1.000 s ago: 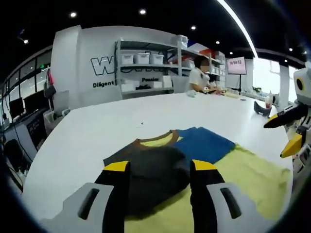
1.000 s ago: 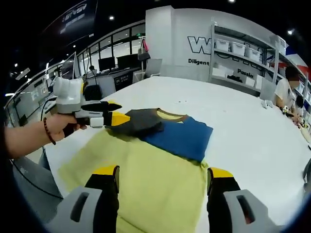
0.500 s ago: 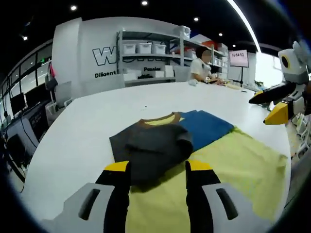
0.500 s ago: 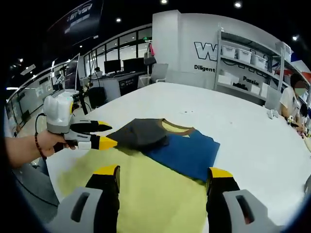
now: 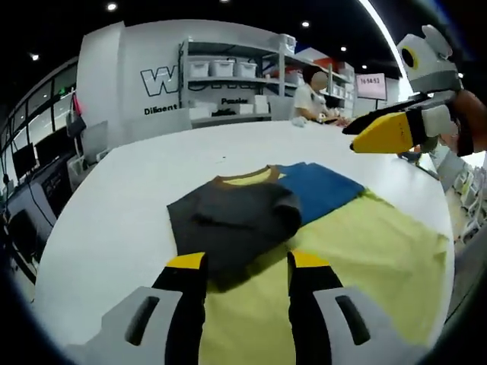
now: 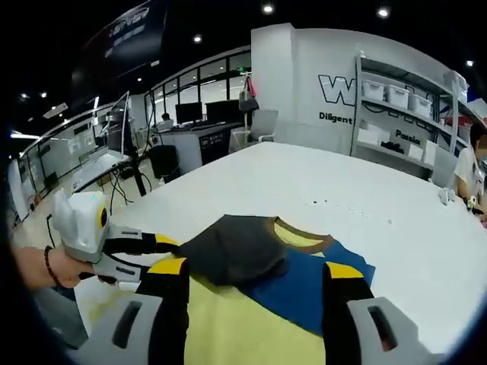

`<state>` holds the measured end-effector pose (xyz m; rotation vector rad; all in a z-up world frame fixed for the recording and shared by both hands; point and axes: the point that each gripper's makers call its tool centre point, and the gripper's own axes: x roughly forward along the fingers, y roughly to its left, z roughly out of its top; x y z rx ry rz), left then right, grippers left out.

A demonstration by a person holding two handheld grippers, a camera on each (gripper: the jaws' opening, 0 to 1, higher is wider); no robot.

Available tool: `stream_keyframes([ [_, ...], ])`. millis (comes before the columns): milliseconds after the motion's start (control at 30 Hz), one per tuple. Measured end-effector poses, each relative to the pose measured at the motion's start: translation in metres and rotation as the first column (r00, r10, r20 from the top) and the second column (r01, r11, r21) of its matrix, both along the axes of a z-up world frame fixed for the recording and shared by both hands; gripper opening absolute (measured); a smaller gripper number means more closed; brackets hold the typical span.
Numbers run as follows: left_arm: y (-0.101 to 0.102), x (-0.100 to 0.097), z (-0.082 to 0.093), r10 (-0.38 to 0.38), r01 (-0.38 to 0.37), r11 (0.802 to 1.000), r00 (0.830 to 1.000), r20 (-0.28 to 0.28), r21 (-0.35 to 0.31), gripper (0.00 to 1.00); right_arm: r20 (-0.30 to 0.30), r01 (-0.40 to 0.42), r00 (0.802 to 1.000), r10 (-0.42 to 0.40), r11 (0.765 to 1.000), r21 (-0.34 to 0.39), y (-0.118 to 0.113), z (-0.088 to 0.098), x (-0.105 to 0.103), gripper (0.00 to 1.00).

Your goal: Fold the garment on the visible template until the final outline fits inside the template.

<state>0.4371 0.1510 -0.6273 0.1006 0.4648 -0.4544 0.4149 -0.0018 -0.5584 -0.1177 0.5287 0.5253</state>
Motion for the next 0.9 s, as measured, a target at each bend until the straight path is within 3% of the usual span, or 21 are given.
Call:
stream_keyframes([
  [133,-0.002,0.0,-0.002,-0.012,0.012,1.0,1.0,-0.003,0.007,0.38,0.008,-0.023,1.0,0.023,1.0,0.003,0.012,0.002,0.009,0.68],
  [467,-0.005,-0.005,-0.011,-0.031,0.031,1.0,0.999,-0.045,-0.001,0.39,0.016,-0.109,0.994,0.11,0.994,-0.022,0.058,-0.001,0.058,0.66],
  [667,-0.004,-0.006,-0.017,-0.025,0.025,1.0,0.998,-0.065,-0.003,0.4,-0.045,-0.211,0.977,0.207,0.974,-0.088,0.091,-0.035,0.077,0.62],
  [867,-0.003,-0.008,-0.027,-0.023,0.024,1.0,0.996,-0.082,0.013,0.4,-0.047,-0.261,0.965,0.257,0.959,-0.114,0.12,-0.056,0.105,0.51],
  [900,-0.003,-0.008,-0.028,-0.02,0.021,1.0,0.996,-0.087,0.006,0.39,-0.088,-0.296,0.954,0.285,0.943,-0.155,0.128,-0.074,0.11,0.49],
])
